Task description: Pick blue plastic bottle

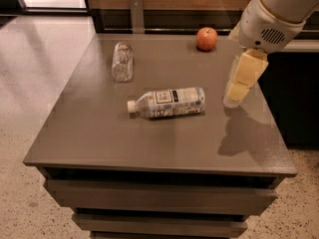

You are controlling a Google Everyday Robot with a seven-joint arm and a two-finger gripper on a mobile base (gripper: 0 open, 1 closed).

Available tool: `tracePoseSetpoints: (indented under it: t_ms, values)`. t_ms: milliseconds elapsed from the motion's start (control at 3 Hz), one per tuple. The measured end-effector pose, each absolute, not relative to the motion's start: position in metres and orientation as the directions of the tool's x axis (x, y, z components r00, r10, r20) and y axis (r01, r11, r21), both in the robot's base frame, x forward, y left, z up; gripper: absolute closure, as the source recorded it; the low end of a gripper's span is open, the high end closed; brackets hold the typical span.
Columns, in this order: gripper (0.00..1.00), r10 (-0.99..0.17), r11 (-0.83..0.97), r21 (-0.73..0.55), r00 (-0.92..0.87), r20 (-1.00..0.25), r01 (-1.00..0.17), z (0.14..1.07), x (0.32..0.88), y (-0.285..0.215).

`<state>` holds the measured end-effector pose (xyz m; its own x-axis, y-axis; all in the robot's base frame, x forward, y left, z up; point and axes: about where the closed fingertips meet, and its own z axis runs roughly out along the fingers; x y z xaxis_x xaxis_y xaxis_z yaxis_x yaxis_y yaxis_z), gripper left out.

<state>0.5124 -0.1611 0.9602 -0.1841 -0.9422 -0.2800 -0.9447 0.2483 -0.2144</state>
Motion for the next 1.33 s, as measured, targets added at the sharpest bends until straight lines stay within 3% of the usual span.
tracePoseSetpoints:
  t_ms: [333,667,1333]
  values:
    - [0.0,-0.945,0.158,-0.145,-0.107,-0.308,-0.977,0.94,0.533,-0.124]
    - [0.0,-0.945,0.159,-0.148,-0.107,-0.31,-0.976,0.938,0.534,-0.123]
    - [0.0,-0.968,-0.061,-0.173,0.1,-0.229,-0.983,0.924,0.535,-0.067]
